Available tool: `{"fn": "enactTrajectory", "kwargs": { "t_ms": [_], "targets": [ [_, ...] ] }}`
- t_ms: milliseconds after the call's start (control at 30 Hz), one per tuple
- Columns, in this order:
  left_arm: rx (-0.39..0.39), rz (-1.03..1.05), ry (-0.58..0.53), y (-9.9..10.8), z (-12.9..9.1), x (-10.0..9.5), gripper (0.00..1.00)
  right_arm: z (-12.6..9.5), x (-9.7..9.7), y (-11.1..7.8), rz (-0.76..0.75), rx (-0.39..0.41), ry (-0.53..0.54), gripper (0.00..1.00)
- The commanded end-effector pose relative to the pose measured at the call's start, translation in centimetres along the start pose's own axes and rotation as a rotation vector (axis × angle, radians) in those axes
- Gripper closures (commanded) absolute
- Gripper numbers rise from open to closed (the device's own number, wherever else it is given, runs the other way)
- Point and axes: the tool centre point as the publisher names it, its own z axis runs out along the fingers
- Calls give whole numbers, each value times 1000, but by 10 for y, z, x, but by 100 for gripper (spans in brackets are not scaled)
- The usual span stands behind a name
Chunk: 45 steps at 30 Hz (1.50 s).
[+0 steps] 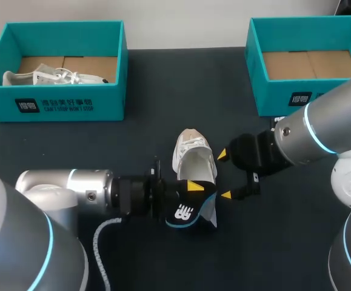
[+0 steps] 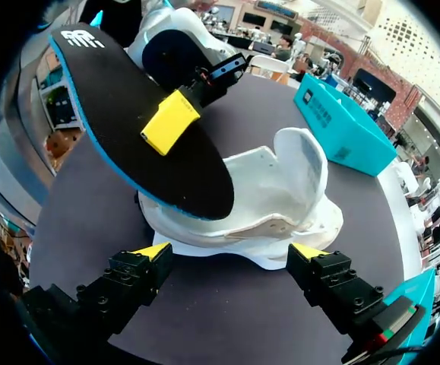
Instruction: Take the shoe out of the shoebox, open the shoe tongue, remove and reinsert the insole, then place the shoe into the shoebox
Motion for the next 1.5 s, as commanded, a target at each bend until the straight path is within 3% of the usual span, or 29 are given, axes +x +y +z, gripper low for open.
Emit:
{"fn": "enactTrajectory", "kwargs": {
  "t_ms": [33,633,967,1167,1200,1267,1333,1500],
  "targets": [
    [0,-4,2,10,6,1,100,1,1,0,1,2,-2,0],
    [-59,12,29,48,-1,-5,100,1,1,0,1,2,-2,0],
    [-89,7,41,59,0,-2,100,1,1,0,1,2,-2,0],
    [-86,14,39,49,-2,-3,100,1,1,0,1,2,-2,0],
    [-85,17,38,47,-2,-4,95,1,1,0,1,2,-2,0],
    [-83,19,36,44,-2,-6,74,1,1,0,1,2,-2,0],
    [-78,25,33,42,-2,-7,64,1,1,0,1,2,-2,0],
    [-72,38,26,36,-2,-9,64,1,1,0,1,2,-2,0]
  ]
}}
